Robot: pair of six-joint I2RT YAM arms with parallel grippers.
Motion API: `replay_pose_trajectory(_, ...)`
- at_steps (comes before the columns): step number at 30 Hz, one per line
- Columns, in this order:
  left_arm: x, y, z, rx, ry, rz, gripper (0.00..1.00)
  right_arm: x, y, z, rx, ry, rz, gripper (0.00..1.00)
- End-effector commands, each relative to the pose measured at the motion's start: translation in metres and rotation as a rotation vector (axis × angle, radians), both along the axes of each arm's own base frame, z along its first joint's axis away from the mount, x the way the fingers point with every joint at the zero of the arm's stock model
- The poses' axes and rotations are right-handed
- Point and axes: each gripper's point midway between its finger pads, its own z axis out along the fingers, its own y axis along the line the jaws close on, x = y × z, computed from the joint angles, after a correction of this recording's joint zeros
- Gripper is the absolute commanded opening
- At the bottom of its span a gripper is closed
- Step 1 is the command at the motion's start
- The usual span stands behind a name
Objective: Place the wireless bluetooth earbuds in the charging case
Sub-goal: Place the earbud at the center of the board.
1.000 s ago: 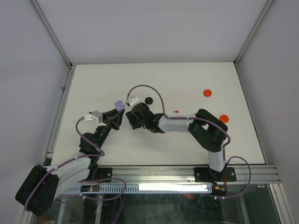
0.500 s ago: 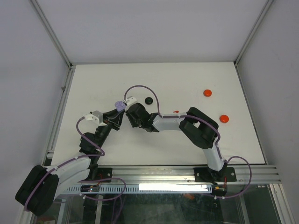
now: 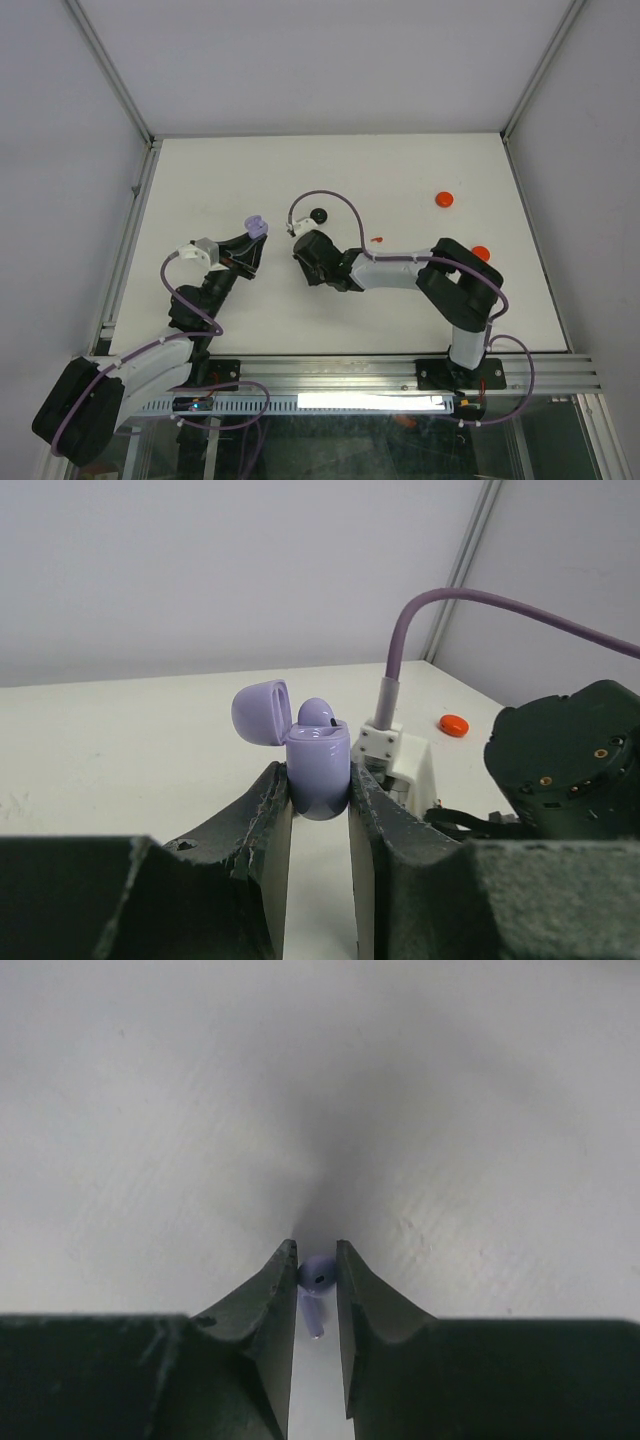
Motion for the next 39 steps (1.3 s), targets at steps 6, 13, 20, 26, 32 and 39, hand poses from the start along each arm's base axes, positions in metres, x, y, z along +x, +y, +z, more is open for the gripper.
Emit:
replay_pose_trajectory(6,-0.013,0.0,-0.021,0.027,0.01,-0.034,0.06,-0.03,-0.05,0.017,-0.076,0.084,-0.045,0.24)
replay_pose_trajectory(13,-0.015,0.0,-0.019,0.021,0.002,-0.037,0.06,-0.042,-0.068,0.018,-0.138,0.124,-0.043,0.25)
replay_pose_trajectory(20,-0.015,0.0,-0.019,0.02,0.003,-0.039,0.06,-0.044,-0.075,0.011,-0.172,0.14,-0.044,0.28)
replay_pose_trajectory(26,-0.015,0.0,-0.019,0.02,0.003,-0.042,0.06,-0.046,-0.076,0.012,-0.181,0.155,-0.04,0.32)
replay_pose_trajectory(32,-0.015,0.0,-0.019,0.019,0.003,-0.043,0.06,-0.052,-0.075,0.014,-0.216,0.21,-0.029,0.37)
replay_pose_trajectory(39,-0.016,-0.001,-0.019,0.02,0.002,-0.046,0.06,-0.055,-0.071,0.01,-0.25,0.263,-0.029,0.38)
